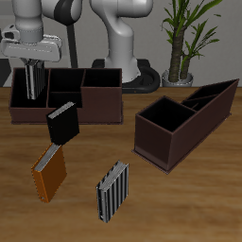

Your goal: Place the left striped book into the back desk caddy's left compartment

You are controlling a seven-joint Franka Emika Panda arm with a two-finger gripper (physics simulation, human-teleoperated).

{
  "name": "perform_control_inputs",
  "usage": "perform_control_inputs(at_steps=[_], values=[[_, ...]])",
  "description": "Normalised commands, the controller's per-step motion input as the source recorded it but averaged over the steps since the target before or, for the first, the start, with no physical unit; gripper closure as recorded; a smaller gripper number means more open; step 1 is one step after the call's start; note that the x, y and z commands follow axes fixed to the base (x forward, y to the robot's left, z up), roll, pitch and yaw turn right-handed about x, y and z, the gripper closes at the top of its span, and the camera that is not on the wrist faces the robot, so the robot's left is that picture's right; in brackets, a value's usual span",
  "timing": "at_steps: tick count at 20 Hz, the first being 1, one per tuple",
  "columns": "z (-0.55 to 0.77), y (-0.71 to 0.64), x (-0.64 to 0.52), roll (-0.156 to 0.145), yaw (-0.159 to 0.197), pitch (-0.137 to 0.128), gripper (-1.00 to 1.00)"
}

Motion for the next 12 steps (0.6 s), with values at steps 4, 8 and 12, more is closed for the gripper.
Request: perform_control_inputs(at_steps=[4,8,12], values=[[-0.13,0.06,0.0,-0.003,0.03,-0.009,1.0],[-0.1,0.07,0.02,0.021,0.004,0.005,1.0],[-0.2,0.05,0.11,0.01,0.004,0.032,1.0]])
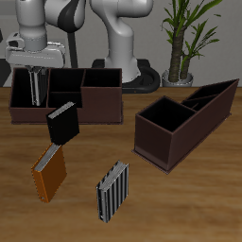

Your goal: Place the left striped book into the back desk caddy's left compartment

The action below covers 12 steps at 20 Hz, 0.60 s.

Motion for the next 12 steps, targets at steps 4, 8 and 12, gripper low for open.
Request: perform_control_inputs(at_steps=[4,8,12], values=[[-0.13,0.03,0.03,0.002,-0.006,0.023,1.0],[-0.15,0.05,0.08,0.005,-0.007,0.031,1.0],[-0.09,0.01,0.03,0.001,0.0,0.007,1.0]])
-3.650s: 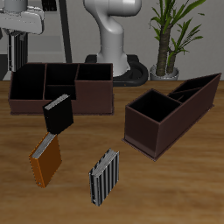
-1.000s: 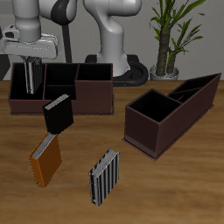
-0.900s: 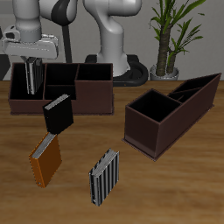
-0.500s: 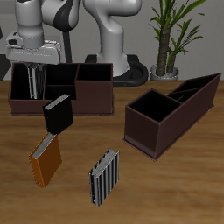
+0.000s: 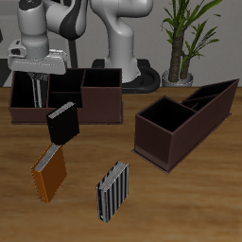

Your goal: Place the left striped book into the back desk caddy's left compartment

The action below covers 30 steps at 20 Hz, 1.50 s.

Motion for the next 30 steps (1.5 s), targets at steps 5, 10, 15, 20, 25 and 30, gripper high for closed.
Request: perform_control_inputs(at_steps=[5,10,15,20,25,30], values=[[-0.25,0.02,0.12,-0.006,0.027,0.032,1.0],[-0.12,0.03,0.07,0.008,-0.007,0.013,1.0],[-0.02,0.03,0.05,-0.003,0.012,-0.009,1.0],[0.03,-0.01,0.04,-0.034,0.0,-0.012,-1.0],[0.05,0.0,-0.01,-0.017,-0.007,-0.011,-1.0],[0.06,0.02,0.0,-0.001,0.0,-0.009,-1.0]])
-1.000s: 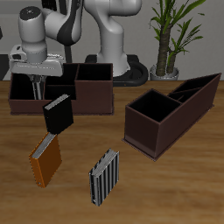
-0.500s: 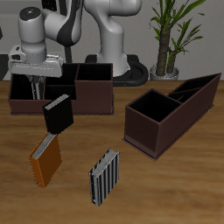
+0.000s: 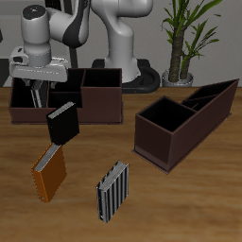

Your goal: Place the left striped book into the back desk caddy's left compartment

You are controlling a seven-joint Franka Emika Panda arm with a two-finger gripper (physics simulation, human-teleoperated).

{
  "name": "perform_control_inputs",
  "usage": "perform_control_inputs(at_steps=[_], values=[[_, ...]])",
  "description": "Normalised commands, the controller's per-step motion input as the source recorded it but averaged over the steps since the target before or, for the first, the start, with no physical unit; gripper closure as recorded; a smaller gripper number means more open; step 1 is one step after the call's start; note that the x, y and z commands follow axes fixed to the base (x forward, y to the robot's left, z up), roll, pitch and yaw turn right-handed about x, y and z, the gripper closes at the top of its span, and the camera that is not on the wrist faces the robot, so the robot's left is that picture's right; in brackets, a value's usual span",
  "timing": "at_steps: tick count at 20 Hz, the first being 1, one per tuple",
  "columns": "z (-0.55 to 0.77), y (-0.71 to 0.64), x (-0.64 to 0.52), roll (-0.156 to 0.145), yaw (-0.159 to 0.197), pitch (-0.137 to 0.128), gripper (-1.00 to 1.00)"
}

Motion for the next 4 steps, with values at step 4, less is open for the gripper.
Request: perform_control_inputs(at_steps=[4], values=[[0.1,0.06,-0.03,0.006,0.006,-0.01,-1.0]])
